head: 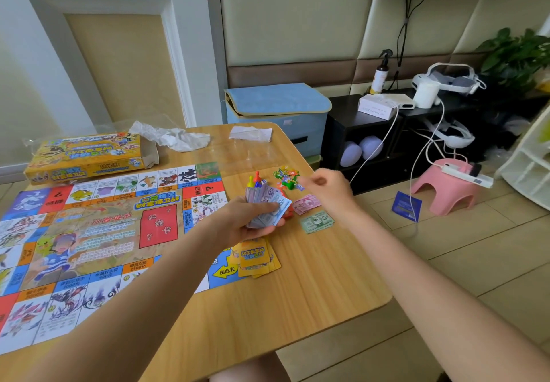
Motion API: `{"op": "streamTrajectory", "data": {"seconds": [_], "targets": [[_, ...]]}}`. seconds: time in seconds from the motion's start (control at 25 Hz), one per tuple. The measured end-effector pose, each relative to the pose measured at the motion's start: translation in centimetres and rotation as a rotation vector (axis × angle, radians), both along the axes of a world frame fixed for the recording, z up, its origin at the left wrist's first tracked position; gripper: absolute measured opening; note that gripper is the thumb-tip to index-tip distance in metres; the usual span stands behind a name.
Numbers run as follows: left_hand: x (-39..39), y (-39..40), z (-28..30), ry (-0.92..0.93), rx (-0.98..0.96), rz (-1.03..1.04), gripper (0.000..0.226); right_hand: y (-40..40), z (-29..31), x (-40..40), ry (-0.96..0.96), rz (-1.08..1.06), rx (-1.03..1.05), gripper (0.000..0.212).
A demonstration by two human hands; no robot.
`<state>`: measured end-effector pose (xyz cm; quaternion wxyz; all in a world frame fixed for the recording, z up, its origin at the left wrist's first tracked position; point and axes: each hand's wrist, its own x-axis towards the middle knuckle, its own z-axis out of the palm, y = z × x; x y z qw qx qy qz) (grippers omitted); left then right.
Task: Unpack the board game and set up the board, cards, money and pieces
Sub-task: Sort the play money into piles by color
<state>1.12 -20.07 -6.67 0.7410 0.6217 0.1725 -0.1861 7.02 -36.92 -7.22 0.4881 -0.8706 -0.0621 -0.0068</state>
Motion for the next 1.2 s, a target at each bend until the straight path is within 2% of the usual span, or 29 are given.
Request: {"op": "streamTrajectory", "data": {"seconds": [0.08,0.12,0.28,0.36,0.6,0.72,0.84,0.92,1.0,1.04,1.12,1.2], "targets": [[-0.2,-0.6,0.3,-0.015,0.017,-0.039,0.019,0.2,1.3,-1.1,0.177,0.240,0.085,0.011],[-0.3,-0.9,0.5,-0.024,0.003,-0.054,0.020,0.2,1.5,-1.3,0.210,0.286,0.096,0.009],[-0.8,-1.3,1.3,-0.021,-0.195,-0.039,0.017,-0.7,2.2,-1.7,0.180,0.248,0.137,0.011],[-1.1,-1.4,1.3,-0.022,-0.188,-0.006,0.022,-1.6,2.2,-2.0,0.193,0.217,0.127,0.009],[-2.2,-1.2,0.9,-0.044,0.013,-0.063,0.022,-5.0,0.0,-3.9,0.251,-0.017,-0.023,0.010],[-2.7,-1.6,0.8,-0.065,0.087,-0.083,0.013,-5.1,-1.1,-4.8,0.203,0.000,-0.292,0.024],[-2.9,-2.2,0.5,-0.063,0.115,-0.058,0.016,-5.1,-0.7,-5.3,0.064,-0.036,-0.463,0.015],[-3.0,-2.4,0.5,-0.062,0.131,-0.086,0.018,-4.9,0.2,-5.4,0.004,-0.024,-0.311,0.014],[-3.2,-2.6,0.6,-0.050,0.148,-0.130,0.017,-4.2,1.3,-5.7,0.103,0.129,-0.016,0.021],[-3.4,-2.8,0.8,-0.048,0.148,-0.153,0.016,-3.8,1.6,-5.8,0.157,0.198,0.045,0.023],[-3.5,-3.0,1.1,-0.055,0.094,-0.164,0.010,-3.3,1.5,-5.8,0.203,0.258,0.035,0.025],[-3.5,-3.0,1.5,-0.043,-0.045,-0.106,0.006,-2.9,1.3,-5.5,0.204,0.240,0.050,0.027]]}}
